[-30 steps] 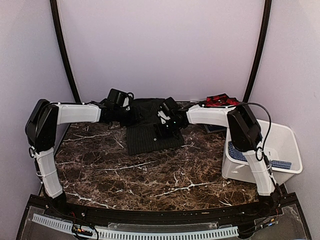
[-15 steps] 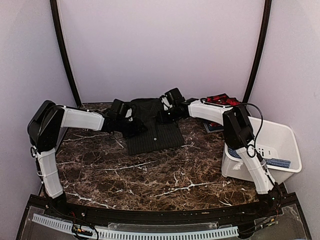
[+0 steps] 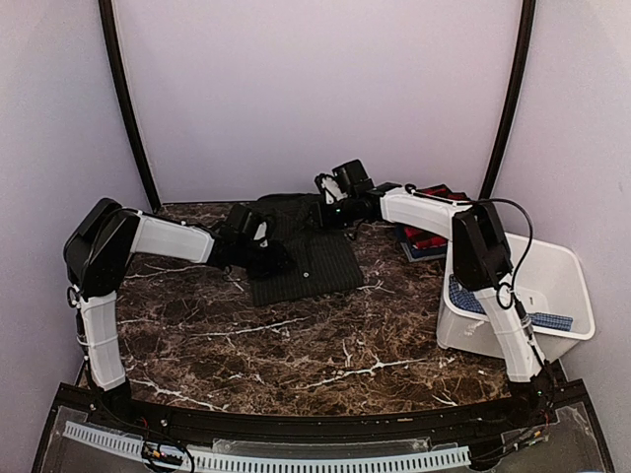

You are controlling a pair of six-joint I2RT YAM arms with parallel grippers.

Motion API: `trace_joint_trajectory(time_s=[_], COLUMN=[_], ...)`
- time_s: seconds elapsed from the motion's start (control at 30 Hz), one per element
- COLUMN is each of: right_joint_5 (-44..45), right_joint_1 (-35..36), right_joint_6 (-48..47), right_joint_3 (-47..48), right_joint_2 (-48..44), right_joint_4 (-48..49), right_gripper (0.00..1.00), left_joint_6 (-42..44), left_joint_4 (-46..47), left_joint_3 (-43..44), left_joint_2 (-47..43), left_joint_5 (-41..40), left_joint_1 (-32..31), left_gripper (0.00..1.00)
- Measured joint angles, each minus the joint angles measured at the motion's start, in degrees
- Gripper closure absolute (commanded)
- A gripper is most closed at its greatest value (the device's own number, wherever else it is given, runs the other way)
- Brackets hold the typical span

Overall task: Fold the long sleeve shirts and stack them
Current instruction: Smooth out the 2/3-rectangle-folded shirt at the center of the board.

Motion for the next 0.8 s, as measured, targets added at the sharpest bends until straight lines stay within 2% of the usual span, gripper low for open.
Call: trace_joint_trajectory(time_s=[0.13, 0.33, 0.57, 0.8], right_joint_5=[-4.0, -3.8, -4.2, -6.6], right_joint_1=[-0.3, 0.5, 1.2, 2.6], right_joint_6=[3.0, 5.5, 5.6, 4.1], right_joint_3=[-6.1, -13.3, -13.7, -8.2], right_joint_2=[-4.2, -7.2, -6.4, -1.3], right_joint_4=[-0.4, -1.1, -2.7, -3.2], right_gripper=[0.51, 0.64, 0.65, 0.61], left_joint_6=[-0.4, -0.5, -0.5, -0.5], left_joint_4=[0.5, 1.2, 1.4, 1.4], left_joint_3=[-0.2, -0.6, -0.6, -0.6], left_joint_2=[0.0, 0.0, 0.0, 0.0], left_joint_5=[-0.2, -0.2, -0.2, -0.1], left_joint_1=[0.0, 0.0, 0.0, 0.0], left_gripper=[0.62, 0.62, 0.62, 0.63])
